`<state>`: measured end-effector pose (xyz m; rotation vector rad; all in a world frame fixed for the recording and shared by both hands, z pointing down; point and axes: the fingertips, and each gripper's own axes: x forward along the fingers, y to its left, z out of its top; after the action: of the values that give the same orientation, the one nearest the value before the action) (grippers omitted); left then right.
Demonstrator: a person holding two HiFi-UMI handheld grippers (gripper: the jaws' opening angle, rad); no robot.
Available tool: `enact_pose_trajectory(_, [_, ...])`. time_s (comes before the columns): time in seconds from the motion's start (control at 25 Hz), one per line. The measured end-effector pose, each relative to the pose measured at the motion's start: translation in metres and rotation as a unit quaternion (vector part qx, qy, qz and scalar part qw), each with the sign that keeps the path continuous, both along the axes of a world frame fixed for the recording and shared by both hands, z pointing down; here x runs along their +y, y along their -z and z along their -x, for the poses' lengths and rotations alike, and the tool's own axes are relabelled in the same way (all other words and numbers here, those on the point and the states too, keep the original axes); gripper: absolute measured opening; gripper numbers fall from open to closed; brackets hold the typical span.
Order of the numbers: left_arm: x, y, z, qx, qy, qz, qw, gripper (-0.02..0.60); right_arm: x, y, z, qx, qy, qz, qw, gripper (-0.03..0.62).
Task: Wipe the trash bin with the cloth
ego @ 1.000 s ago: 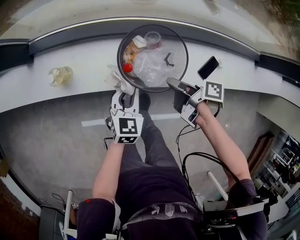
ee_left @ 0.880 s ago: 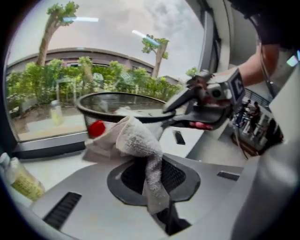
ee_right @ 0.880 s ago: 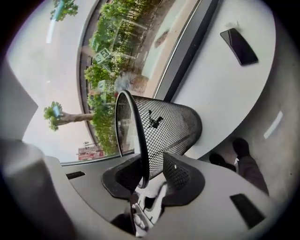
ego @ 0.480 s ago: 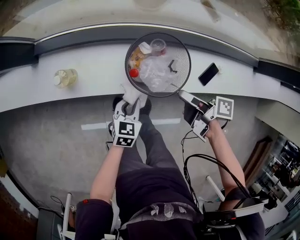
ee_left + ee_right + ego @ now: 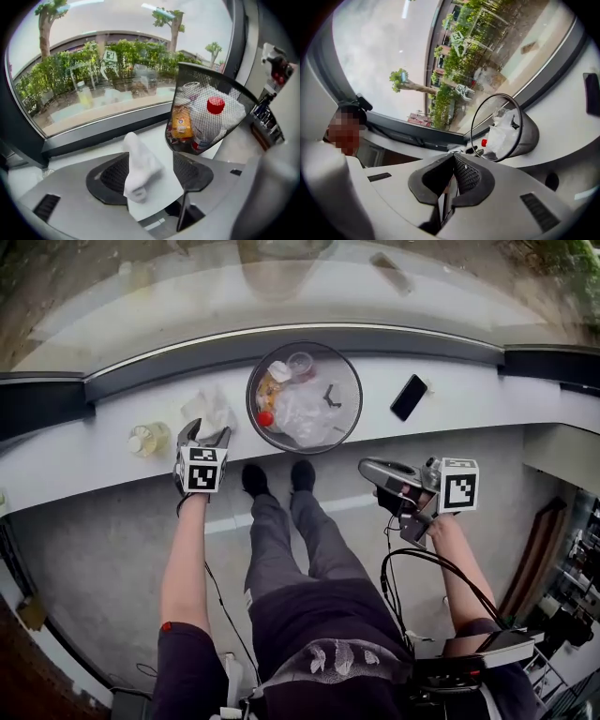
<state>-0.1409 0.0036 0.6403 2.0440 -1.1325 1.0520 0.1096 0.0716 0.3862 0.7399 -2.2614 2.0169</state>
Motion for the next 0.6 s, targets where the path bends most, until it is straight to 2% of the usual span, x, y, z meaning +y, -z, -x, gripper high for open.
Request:
enact_pose_trajectory(0.08, [-0.007,0.002,0.003,0.007,0.009,0.012,0.9999,0.301,-0.001,0.006,0.003,-0.005,0.009,-0.015,1.000,0.000])
enact_pose_trajectory(0.16, [-0.008,0.013,0.001,0.019,0.016,0.011,0.9996,0.301,-0.005,0.012,0.004,-0.014,0.000,-0.029,0.999,0.000])
enact_pose_trajectory(0.32, [-0.013,0.072,-0.007,0.060,0.019,-0.032,0.9975,0.298,-0.027,0.033,0.013,-0.044,-0.012,-0.085,0.995,0.000])
enact_pose_trajectory(0.36, [-0.009,0.093,-0.009,0.077,0.024,-0.041,0.9959,0.280,-0.035,0.039,0.019,-0.058,-0.005,-0.099,0.993,0.000])
enact_pose_trajectory(0.4, [-0.002,0.113,-0.015,0.096,0.025,-0.046,0.9940,0.219,-0.040,0.043,0.024,-0.069,0.001,-0.103,0.992,0.000])
enact_pose_trajectory(0.48, [0.013,0.147,-0.037,0.141,0.005,-0.050,0.9887,-0.006,-0.044,0.046,0.027,-0.084,0.001,-0.100,0.991,0.000])
enact_pose_trajectory(0.6, [0.031,0.206,-0.079,0.197,-0.042,-0.056,0.9780,-0.006,-0.045,0.056,0.023,-0.106,-0.007,-0.106,0.989,0.000])
